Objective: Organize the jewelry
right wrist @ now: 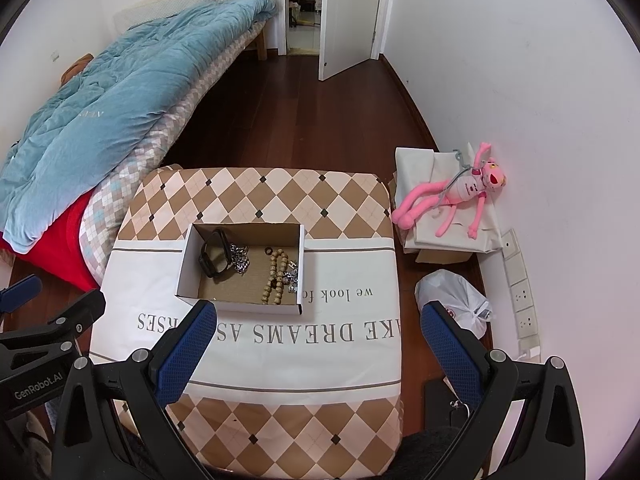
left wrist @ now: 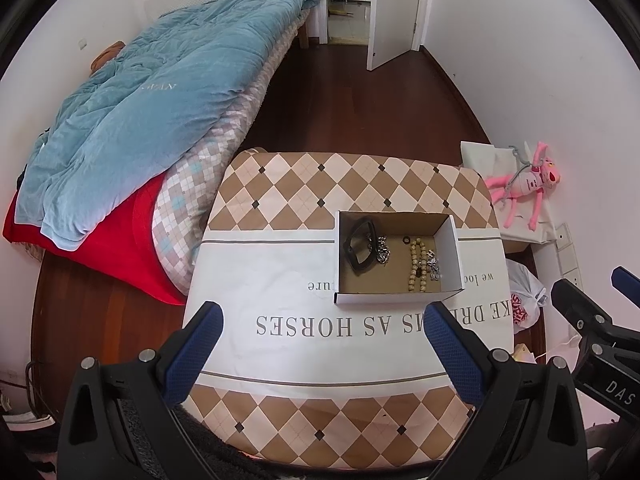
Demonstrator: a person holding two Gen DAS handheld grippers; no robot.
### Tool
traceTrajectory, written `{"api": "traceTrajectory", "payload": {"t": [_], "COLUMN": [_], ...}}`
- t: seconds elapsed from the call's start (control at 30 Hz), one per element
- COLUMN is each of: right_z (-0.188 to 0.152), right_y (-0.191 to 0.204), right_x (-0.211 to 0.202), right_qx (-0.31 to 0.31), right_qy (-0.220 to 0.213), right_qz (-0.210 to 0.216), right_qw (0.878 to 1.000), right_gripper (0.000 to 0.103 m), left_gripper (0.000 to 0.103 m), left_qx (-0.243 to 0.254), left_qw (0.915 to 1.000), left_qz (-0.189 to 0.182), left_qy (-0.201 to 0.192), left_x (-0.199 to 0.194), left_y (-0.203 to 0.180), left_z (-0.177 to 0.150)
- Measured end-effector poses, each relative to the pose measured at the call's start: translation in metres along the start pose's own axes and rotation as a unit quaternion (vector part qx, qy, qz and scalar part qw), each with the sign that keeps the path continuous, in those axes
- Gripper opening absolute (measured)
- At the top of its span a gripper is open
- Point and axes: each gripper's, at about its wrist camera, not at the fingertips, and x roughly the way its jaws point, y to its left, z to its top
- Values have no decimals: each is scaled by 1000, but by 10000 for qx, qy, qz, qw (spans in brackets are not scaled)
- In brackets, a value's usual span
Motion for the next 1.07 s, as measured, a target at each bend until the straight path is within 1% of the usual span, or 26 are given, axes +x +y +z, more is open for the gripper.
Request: {"api": "traceTrajectory", "payload": {"t": [0.8,1.07], "right_z": [-2,-3], "right_y": [-1,-2], "right_x": [0,0], "right_qx": [-22,-32], "right_qy": [42,52], "right_qz": [18,9], "right_qw": [10000,10000], "right_gripper": [103,103], "left_gripper": [102,102], "left_qx": [19,38], "left_qw": [10000,10000], "left_qz": [-17,-21], "left_qy": [5,-63], "left_x": [-1,-4], "left_y": [-2,-4], "left_z": [0,4]}}
